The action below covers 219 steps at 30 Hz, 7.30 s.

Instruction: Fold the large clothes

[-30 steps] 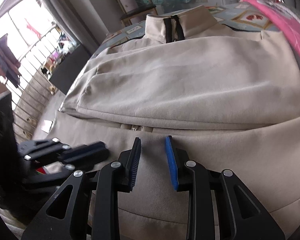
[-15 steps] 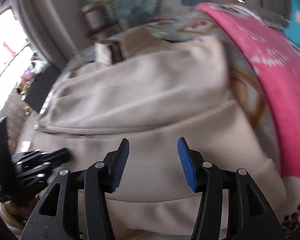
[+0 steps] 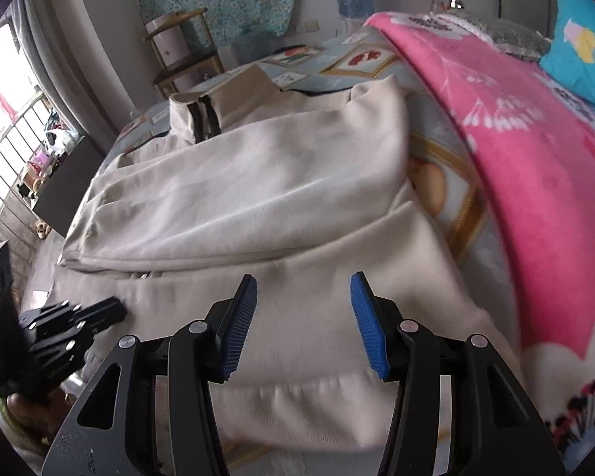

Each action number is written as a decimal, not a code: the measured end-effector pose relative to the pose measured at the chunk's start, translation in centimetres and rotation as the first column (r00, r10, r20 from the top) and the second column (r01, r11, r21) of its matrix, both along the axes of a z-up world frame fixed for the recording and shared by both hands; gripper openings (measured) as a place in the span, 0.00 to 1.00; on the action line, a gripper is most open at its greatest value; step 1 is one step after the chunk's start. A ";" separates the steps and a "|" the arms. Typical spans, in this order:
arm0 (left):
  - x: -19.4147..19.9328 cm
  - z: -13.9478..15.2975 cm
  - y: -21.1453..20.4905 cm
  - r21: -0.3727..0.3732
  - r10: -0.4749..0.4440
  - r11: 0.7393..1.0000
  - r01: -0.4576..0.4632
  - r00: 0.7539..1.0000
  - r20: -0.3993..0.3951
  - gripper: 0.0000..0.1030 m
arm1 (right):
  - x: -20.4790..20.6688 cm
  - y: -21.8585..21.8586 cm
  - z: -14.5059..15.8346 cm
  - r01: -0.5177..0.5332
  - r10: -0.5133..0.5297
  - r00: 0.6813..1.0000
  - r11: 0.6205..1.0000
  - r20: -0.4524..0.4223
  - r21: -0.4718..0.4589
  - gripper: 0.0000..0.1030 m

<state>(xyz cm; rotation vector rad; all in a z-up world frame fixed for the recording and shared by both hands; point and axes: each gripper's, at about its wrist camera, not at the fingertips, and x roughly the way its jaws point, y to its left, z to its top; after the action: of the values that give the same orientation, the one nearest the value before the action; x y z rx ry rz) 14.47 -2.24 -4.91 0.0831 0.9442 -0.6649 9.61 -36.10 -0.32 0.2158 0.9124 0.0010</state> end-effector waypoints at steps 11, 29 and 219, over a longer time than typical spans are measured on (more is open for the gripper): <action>0.1 -0.1 0.1 -0.009 -0.003 1.000 0.003 1.000 -0.006 0.08 | -3.0 -1.1 -3.8 0.008 -0.015 0.994 0.998 -0.109 -0.067 0.42; 0.2 -0.1 -0.2 0.003 -0.007 1.000 0.007 1.000 -0.005 0.08 | -4.2 5.3 -1.5 -0.145 0.138 0.988 0.982 -0.073 -0.117 0.40; 17.6 6.7 1.1 0.019 0.108 0.994 -0.109 0.994 0.023 0.46 | 26.8 5.1 -1.6 -0.418 0.498 0.851 0.835 -0.168 0.358 0.31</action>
<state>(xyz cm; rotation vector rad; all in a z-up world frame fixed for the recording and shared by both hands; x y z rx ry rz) 32.11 -1.15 1.79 0.0566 0.9276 -0.5529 36.46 -30.97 -1.92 0.2861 1.2053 0.5872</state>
